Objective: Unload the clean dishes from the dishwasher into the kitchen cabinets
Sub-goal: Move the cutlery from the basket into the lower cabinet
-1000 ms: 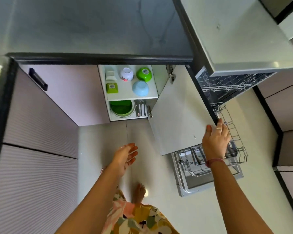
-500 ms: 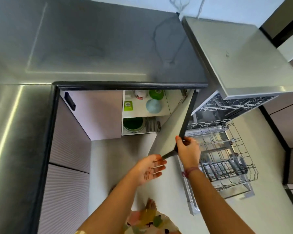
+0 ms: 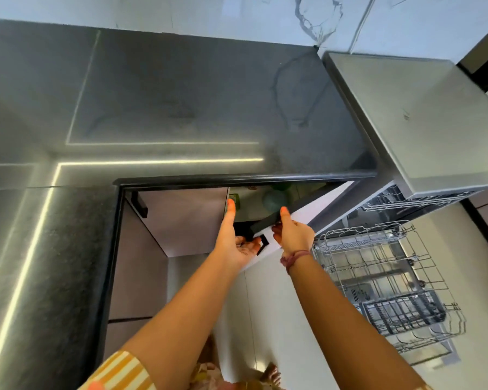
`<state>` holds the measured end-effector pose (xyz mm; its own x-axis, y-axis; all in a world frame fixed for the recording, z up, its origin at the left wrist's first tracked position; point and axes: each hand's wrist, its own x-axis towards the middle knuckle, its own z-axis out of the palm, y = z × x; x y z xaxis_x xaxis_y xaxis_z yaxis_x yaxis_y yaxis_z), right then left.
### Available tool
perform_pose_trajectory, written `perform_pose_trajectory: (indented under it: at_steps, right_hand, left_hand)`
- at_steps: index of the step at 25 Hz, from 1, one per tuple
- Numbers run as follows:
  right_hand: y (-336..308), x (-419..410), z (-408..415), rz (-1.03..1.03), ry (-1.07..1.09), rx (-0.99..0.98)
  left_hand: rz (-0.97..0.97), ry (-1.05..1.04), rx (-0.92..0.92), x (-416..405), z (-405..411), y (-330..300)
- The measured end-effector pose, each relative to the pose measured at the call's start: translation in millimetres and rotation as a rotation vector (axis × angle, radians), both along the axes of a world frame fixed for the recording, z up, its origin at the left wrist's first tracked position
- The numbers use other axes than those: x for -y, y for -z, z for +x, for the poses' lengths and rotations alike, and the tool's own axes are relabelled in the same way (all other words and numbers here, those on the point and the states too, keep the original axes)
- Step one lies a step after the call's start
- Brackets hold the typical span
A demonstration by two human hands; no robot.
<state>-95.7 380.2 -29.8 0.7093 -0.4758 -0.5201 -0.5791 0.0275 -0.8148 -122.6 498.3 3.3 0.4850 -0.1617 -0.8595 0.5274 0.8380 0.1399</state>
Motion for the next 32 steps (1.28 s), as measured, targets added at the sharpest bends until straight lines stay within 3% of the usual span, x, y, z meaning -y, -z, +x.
perform_pose_trajectory:
  at_steps: [9, 19, 26, 32]
  right_hand:
    - [-38, -31, 89, 0.509, 0.045, -0.030]
    - [-20, -49, 100, 0.583, 0.271, 0.022]
    - [-31, -43, 97, 0.642, 0.204, 0.056]
    - [-43, -10, 75, 0.588, -0.071, -0.056]
  left_hand:
    - [0.111, -0.147, 0.022, -16, 95, -8]
    - [0.169, -0.304, 0.115, -9, 116, 4]
    - [0.212, -0.256, 0.173, -12, 109, 3]
    - [0.325, -0.190, 0.210, -4, 78, 5]
